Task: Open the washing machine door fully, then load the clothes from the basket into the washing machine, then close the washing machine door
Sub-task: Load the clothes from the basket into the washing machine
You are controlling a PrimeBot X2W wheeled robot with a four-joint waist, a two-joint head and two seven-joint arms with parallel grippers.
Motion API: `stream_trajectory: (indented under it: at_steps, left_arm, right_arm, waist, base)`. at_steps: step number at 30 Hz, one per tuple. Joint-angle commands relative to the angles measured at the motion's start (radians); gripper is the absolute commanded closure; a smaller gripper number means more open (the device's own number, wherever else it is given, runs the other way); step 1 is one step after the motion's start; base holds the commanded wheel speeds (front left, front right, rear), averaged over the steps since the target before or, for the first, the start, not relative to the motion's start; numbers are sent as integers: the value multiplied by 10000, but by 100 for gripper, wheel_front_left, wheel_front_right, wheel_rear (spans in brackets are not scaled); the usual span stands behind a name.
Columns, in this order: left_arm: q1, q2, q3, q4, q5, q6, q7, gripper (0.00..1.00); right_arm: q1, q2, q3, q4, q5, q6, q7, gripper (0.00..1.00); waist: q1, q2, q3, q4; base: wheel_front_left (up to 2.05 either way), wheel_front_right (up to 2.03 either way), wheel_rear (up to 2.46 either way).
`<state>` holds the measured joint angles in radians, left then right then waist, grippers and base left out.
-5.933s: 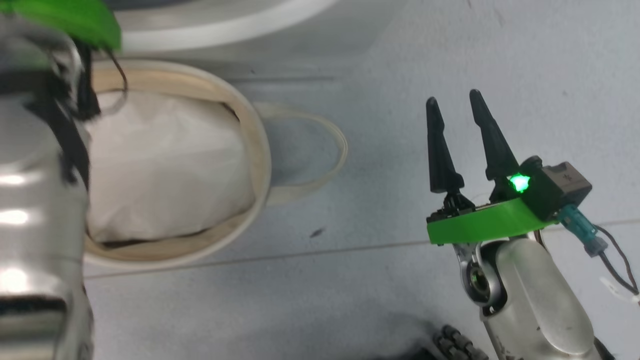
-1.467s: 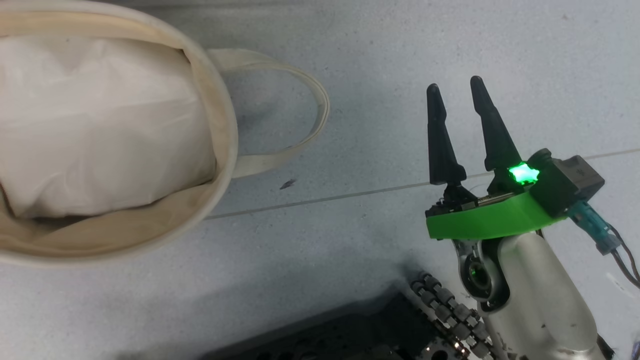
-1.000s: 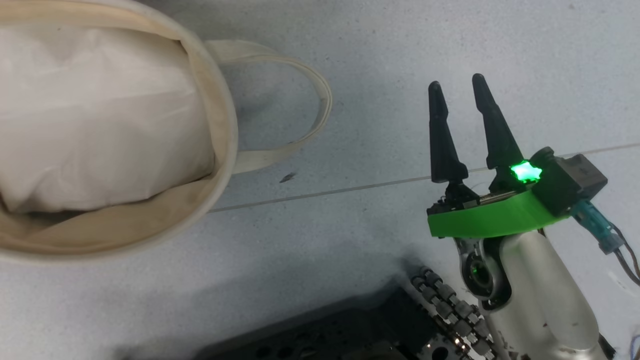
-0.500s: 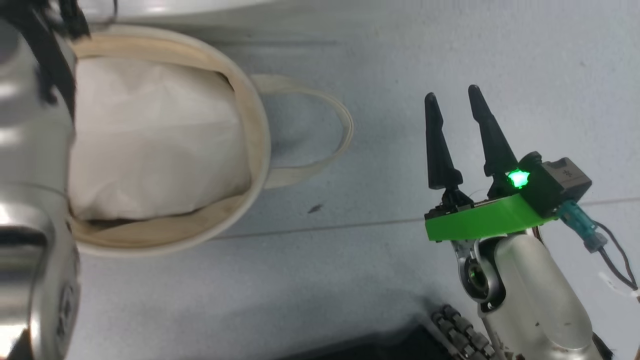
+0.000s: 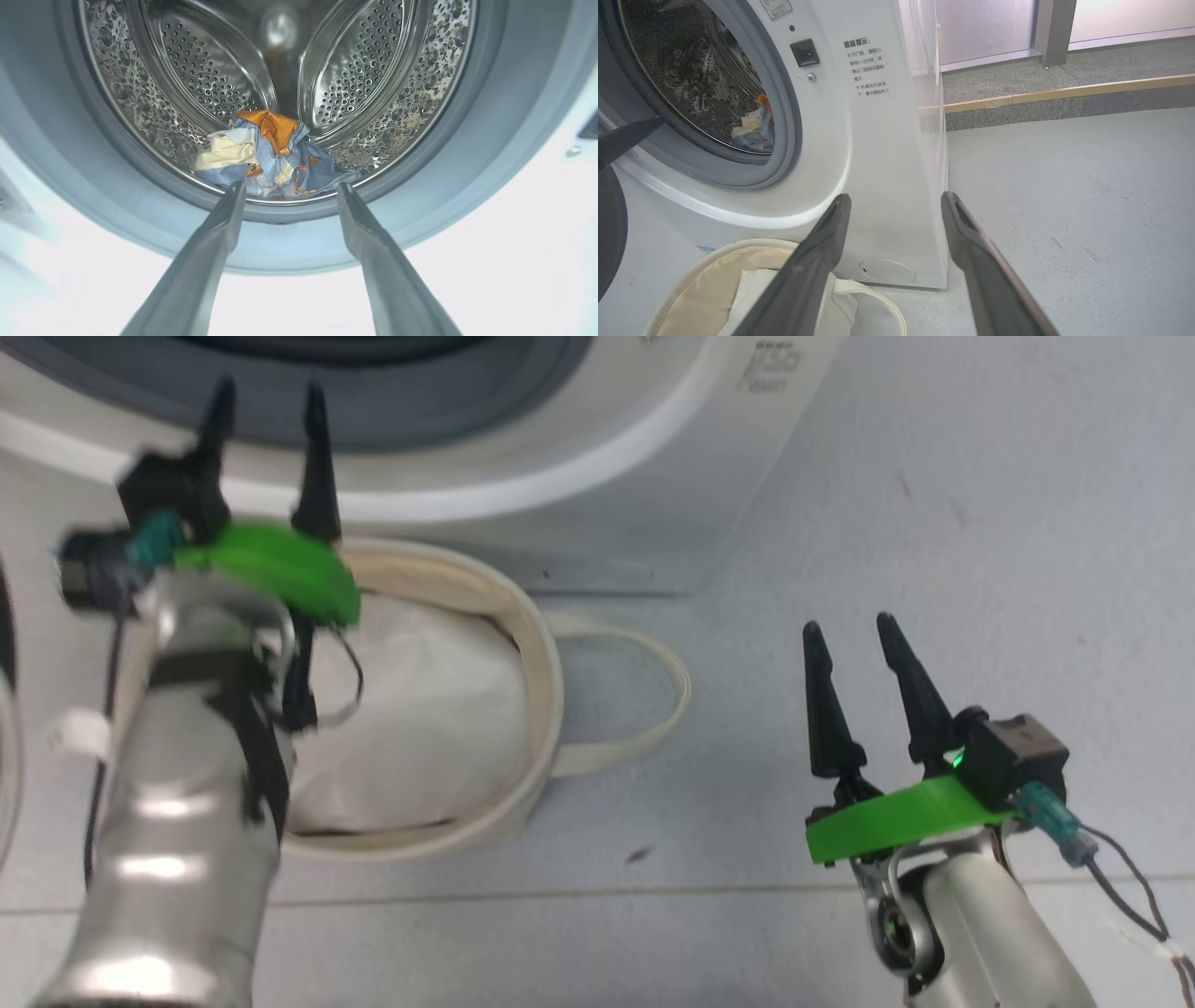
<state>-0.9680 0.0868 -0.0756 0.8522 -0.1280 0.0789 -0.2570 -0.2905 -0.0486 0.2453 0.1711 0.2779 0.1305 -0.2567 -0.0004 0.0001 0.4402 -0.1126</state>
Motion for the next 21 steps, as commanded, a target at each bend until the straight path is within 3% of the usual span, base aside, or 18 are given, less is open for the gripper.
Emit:
stream_trajectory:
  at_steps: [1, 11, 21]
  left_arm:
    - [693, 180, 305, -634, -94, -70, -47, 0]
    - [4371, -228, 428, -2597, -242, -275, -47, 0]
    - [7558, -360, 363, -4864, -866, 93, -47, 0]
  right_arm:
    - [331, -16, 157, -228, -107, 2, -51, 0]
    - [1178, -16, -4, -175, 9, 2, -51, 0]
    - [1980, -16, -164, -165, 33, 2, -51, 0]
  waist:
    - [4, -1, -1183, 261]
    - [4, -1, -2779, 227]
    - [4, -1, -3857, 336]
  base:
    - [0, 0, 0]
    - [0, 0, 0]
    - [0, 0, 0]
